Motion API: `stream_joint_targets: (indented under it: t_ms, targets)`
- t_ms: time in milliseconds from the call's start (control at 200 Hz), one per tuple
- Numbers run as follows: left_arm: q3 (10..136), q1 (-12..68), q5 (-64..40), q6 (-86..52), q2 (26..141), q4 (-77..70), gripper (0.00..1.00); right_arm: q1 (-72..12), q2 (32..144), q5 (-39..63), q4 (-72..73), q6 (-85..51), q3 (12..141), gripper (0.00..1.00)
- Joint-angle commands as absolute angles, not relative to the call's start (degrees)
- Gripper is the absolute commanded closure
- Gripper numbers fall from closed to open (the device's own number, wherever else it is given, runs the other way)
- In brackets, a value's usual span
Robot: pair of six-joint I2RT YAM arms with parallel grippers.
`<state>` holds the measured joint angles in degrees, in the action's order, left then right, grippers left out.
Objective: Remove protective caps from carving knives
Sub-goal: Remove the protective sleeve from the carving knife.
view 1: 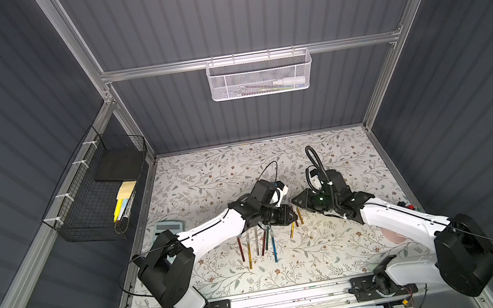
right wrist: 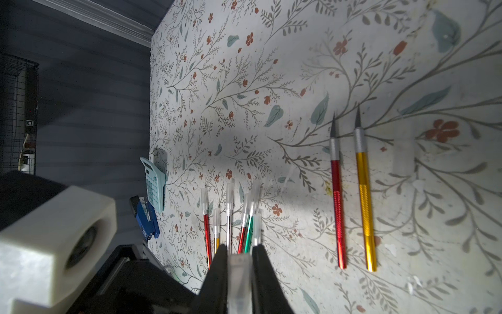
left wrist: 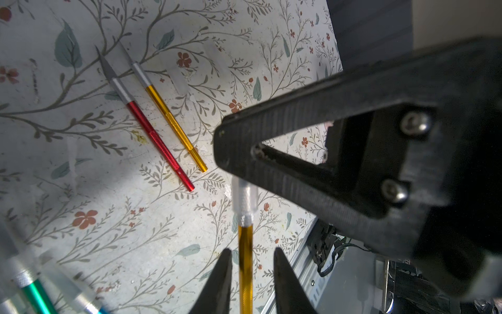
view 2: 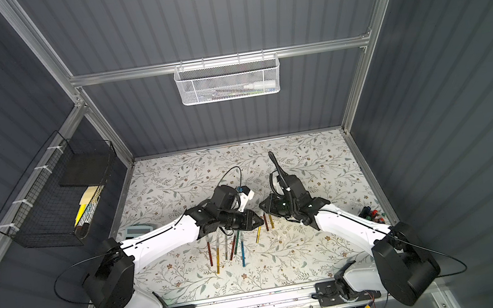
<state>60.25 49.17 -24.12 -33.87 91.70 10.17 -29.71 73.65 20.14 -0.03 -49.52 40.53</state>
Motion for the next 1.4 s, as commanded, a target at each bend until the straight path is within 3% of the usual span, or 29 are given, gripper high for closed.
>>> stream_joint_targets:
  t_ms: [0, 385, 545, 1111, 1396]
  targets:
    - [59.8, 49.2, -25.2, -34.1, 91.0, 9.4, 0.71, -29.6, 72.7, 20.2, -0.2, -50.0, 40.8, 0.85]
    - [59.7, 49.2, -25.6, -34.2, 91.8, 9.0, 0.73, -29.6, 72.2, 20.1, -0.6, -49.9, 40.8, 0.86]
    - [59.8, 49.2, -25.8, -34.3, 91.8, 9.0, 0.79, -29.6, 72.5, 20.4, -0.3, -50.0, 40.9, 0.85]
    - [60.2, 49.2, -26.2, -34.3, 93.0, 8.9, 0.76, -29.5, 72.3, 21.4, 0.4, -50.1, 40.9, 0.85]
    - [60.6, 49.2, -25.9, -34.3, 92.4, 9.3, 0.90, -29.5, 72.5, 21.0, 0.0, -50.0, 40.9, 0.83]
